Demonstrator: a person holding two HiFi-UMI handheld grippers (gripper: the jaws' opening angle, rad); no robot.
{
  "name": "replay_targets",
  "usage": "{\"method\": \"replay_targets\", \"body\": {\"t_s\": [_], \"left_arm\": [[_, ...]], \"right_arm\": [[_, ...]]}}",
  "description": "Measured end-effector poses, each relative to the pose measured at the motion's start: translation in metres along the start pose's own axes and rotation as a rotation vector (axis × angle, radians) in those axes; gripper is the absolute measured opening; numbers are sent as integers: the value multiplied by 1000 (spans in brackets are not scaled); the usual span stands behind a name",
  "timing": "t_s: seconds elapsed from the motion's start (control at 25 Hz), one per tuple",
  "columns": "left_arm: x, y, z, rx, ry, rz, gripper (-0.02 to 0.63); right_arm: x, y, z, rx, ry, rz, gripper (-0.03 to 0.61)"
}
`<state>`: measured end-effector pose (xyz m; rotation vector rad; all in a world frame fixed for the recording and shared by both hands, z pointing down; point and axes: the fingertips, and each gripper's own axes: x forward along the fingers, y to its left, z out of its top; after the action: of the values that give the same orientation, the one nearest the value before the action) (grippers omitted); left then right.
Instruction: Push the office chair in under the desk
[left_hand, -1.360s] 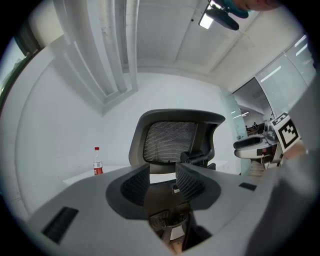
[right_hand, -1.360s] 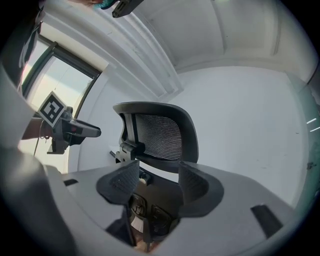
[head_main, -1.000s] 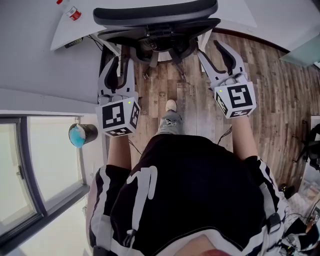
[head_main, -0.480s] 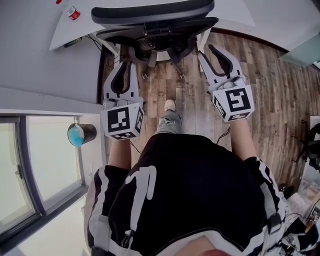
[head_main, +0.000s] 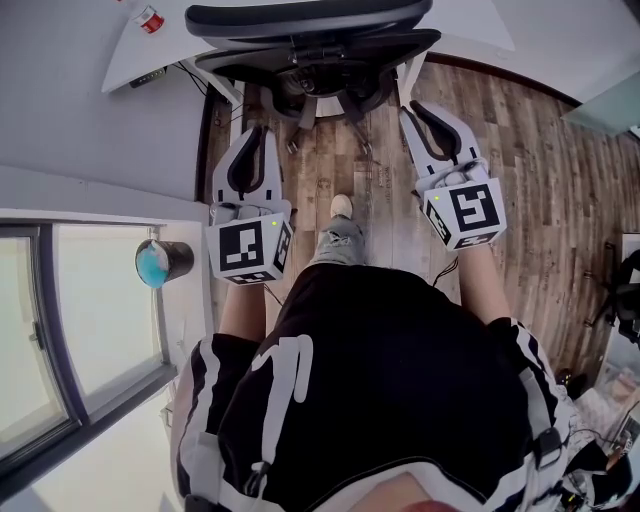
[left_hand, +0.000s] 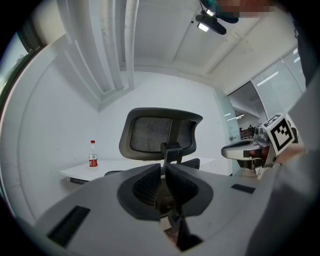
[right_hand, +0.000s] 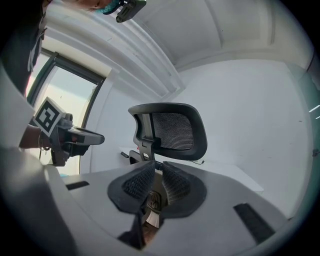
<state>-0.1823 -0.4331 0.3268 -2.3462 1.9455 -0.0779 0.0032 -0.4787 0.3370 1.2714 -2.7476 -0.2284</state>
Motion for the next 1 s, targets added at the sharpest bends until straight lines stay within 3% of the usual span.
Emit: {"method": "replay_targets", "body": {"t_s": [0.24,1.0], "left_arm": [[-6,-6,0,-10,-8,-11,17],[-9,-4,-1,-17,-4,-11,9]], "right_arm": [[-6,5,-1,28,-4,6,11],[-2,25,5,24,-7,56,9]]}}
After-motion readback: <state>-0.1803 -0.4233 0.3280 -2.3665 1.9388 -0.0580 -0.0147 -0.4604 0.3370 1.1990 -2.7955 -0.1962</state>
